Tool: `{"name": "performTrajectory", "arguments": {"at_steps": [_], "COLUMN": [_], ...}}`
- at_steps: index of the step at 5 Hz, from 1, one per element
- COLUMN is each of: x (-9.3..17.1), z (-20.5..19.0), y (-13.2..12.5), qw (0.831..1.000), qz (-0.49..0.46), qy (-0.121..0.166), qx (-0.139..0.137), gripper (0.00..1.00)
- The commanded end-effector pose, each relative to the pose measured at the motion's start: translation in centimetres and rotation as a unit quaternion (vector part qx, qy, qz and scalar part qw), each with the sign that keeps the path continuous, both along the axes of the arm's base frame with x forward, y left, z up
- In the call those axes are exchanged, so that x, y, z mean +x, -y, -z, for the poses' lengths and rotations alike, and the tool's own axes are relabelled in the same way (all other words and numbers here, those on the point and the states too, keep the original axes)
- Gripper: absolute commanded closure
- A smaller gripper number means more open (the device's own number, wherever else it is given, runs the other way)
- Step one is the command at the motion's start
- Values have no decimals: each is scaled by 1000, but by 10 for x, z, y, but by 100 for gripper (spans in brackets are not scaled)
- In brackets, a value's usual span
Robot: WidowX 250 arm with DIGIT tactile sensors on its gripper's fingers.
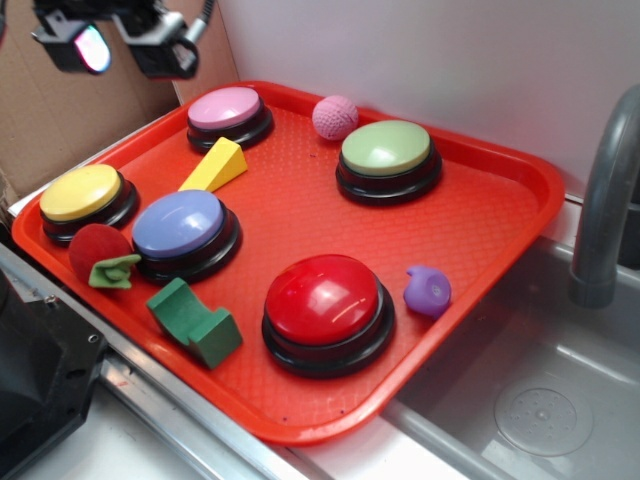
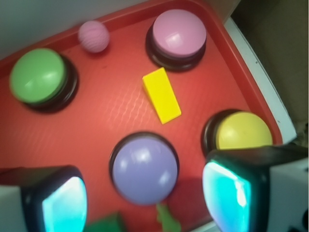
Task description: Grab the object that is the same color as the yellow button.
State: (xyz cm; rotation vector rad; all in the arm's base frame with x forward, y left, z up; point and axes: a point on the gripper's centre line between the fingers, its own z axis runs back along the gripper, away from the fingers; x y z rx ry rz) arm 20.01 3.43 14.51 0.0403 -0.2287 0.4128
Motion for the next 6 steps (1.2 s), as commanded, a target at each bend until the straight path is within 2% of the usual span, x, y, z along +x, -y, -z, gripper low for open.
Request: {"name": "performTrajectory", "arguments": {"at_steps": [1, 2, 3, 4, 5, 6], "x": [35, 49, 59, 66, 71, 70], "z": [47, 67, 88, 99, 109, 109], "y": [-34, -47, -59, -64, -68, -66], "qw": [999, 999, 999, 1000, 1000, 1000], "qz": [-7, -17, -18, -6, 0, 1], "qy": [47, 49, 28, 23, 9, 8], "qx": [11, 7, 3, -15, -4, -24], "gripper": [0, 0, 0, 0, 0, 0]}}
